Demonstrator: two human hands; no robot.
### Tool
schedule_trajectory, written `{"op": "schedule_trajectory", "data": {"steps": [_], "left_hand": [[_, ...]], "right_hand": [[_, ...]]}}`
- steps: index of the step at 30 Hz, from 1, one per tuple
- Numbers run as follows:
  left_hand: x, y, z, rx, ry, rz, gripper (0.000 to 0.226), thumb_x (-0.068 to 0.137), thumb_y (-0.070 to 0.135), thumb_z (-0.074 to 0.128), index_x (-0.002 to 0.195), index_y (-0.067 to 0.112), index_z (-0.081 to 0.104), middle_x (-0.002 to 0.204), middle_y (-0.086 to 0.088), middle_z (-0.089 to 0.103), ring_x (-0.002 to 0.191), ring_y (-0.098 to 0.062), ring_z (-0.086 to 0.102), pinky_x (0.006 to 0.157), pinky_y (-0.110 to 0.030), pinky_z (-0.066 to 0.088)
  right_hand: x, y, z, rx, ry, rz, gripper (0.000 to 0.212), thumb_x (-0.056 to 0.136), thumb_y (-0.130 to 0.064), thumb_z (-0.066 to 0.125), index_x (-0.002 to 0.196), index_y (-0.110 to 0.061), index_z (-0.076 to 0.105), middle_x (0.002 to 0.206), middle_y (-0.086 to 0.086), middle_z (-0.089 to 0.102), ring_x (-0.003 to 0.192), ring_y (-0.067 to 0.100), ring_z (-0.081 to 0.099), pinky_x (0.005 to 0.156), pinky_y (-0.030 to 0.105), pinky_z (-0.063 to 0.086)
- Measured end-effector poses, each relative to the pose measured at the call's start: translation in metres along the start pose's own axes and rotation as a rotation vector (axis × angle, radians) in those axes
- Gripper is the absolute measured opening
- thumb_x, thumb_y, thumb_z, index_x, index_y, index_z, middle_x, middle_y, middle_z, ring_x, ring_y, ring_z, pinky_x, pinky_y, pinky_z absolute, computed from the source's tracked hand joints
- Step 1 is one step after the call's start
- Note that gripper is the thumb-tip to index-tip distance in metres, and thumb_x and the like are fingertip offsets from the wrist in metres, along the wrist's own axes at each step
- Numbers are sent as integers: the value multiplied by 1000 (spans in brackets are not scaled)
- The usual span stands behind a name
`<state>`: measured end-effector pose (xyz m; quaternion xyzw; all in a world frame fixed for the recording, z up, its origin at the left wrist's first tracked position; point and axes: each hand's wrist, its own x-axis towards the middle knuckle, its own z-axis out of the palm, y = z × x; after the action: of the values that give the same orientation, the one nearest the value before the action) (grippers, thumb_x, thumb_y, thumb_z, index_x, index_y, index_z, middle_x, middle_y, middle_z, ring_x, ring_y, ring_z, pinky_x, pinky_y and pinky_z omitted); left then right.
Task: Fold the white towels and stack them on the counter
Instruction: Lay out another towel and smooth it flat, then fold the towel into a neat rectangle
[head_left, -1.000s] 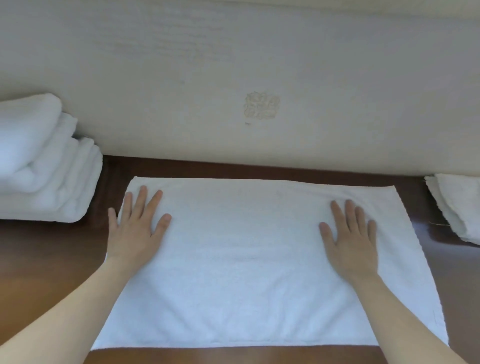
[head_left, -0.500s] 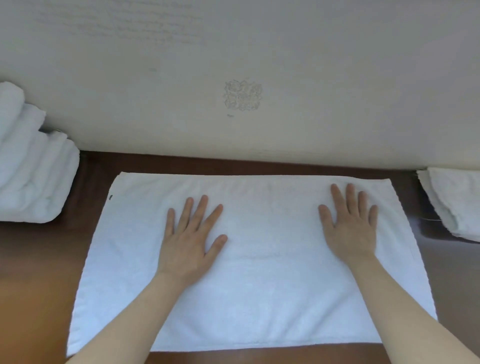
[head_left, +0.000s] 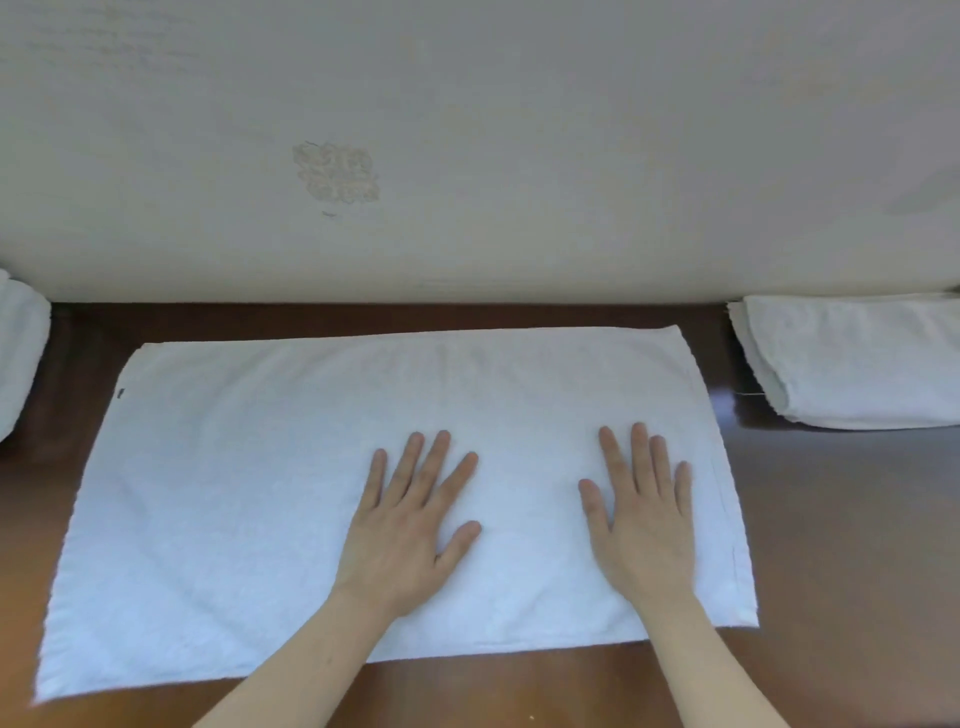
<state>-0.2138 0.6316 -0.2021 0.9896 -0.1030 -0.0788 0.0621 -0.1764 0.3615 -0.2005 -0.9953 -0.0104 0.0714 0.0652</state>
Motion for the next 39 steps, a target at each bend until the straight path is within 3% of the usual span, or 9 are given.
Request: {"op": "schedule_trajectory", "data": {"steps": [8,15,18,23,26,30,33,37,39], "left_hand": [[-2,20,1,5,-10,-80,66,101,60,14,159,29,15,167,-4,6,154,-27,1,121,-51,6],[7,151,17,-60,-33,91,64,103,56,21,159,25,20,167,-9,7,154,-30,3,119,-55,12],[28,172,13,-158,-9,29,60,105,52,22,155,22,32,166,-10,11,154,-27,4,121,-49,9],[110,186,-5,-190,38,208,54,105,48,20,153,28,34,166,-4,12,154,-23,5,125,-41,10],[159,189,-8,-170,18,318,55,104,45,19,152,28,37,166,-6,16,153,-26,10,123,-43,16],[202,192,-16,-49,-18,401,48,105,35,36,154,34,33,165,2,19,147,-25,25,111,-39,30],[217,196,-25,-109,-30,414,45,103,29,50,147,31,46,148,2,45,122,-26,42,95,-35,42],[221,201,-37,-251,-111,326,22,98,32,58,117,26,65,114,3,45,111,-18,42,74,-30,41],[219,199,-42,-365,-115,274,19,92,38,67,102,22,68,110,6,43,103,-14,43,73,-31,43]], "right_hand": [[-17,63,-11,15,12,124,68,99,-60,8,159,-28,8,166,9,8,152,31,8,121,56,9],[-35,78,-8,21,21,47,63,102,-56,16,158,-28,14,166,7,9,152,29,8,121,54,14],[-30,87,-12,55,36,77,64,101,-57,16,158,-27,14,165,8,13,152,28,11,121,53,13],[-36,93,-17,94,135,144,63,103,-52,20,155,-16,30,159,11,32,148,29,27,119,50,21],[-41,94,-14,108,294,176,55,101,-43,39,143,-9,47,131,11,57,116,29,53,95,44,40],[-40,91,-14,147,355,304,54,96,-44,49,133,-5,54,94,5,56,79,24,53,70,37,42],[-38,91,-13,179,315,316,54,95,-49,43,122,-5,58,85,3,56,72,23,54,65,35,45],[-32,97,-19,296,314,314,55,96,-64,28,97,-17,56,58,-7,50,48,15,42,47,24,33],[-31,100,-23,295,311,253,45,94,-61,35,85,-19,51,57,-8,45,41,11,33,40,17,22]]}}
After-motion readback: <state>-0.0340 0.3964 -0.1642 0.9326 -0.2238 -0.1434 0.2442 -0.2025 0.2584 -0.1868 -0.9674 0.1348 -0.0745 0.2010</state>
